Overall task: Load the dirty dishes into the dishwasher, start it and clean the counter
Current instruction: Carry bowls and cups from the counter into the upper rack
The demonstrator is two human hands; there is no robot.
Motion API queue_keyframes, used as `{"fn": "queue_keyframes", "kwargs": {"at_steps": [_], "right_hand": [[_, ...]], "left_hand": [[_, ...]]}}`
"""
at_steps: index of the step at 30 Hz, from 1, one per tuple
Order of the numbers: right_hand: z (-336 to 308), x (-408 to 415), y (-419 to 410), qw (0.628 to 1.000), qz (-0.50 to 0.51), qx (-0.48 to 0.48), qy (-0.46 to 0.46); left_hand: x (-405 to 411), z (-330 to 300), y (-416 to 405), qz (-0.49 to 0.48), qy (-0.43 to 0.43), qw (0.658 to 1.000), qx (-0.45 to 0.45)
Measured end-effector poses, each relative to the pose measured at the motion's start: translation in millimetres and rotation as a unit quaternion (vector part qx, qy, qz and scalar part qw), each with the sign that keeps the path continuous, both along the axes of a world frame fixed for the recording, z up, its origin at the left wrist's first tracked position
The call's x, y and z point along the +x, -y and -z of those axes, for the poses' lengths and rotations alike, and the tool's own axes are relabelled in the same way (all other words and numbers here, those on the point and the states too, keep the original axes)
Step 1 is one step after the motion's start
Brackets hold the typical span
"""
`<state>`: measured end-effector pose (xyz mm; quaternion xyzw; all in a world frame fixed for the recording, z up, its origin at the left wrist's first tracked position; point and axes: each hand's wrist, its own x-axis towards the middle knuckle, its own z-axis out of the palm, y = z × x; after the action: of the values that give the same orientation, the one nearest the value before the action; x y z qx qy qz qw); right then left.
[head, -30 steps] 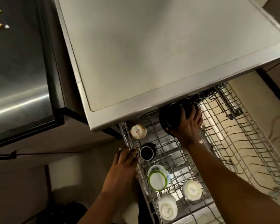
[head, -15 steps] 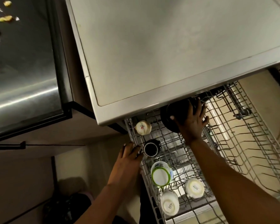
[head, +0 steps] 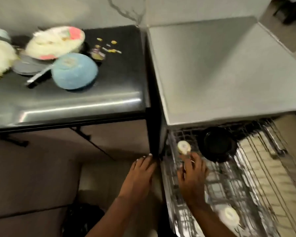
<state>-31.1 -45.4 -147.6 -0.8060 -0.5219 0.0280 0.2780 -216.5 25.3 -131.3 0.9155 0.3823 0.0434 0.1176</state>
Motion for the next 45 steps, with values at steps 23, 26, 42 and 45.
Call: {"fn": "queue_keyframes", "kwargs": {"at_steps": [23,26,42,45], "right_hand": [[-161,-308,-210,0.905,-0.386,0.176,-0.018],[-162,-329,-263,0.896,-0.403,0.186,-0.019],[-185,-411,-540,0.899,-0.413,0.132,-0.062],[-184,-426,-579,0.907,-0.401,0.105,-0.077]], "left_hand": [[-357,-152,-105,-0.426,0.12,0.879,0.174],[-375,-154,-152,-0.438,0.114,0.873,0.179],[-443,-181,-398,-0.513,0.119,0.843,0.113],[-472,-182,-440,-0.535,0.127,0.831,0.078]]}}
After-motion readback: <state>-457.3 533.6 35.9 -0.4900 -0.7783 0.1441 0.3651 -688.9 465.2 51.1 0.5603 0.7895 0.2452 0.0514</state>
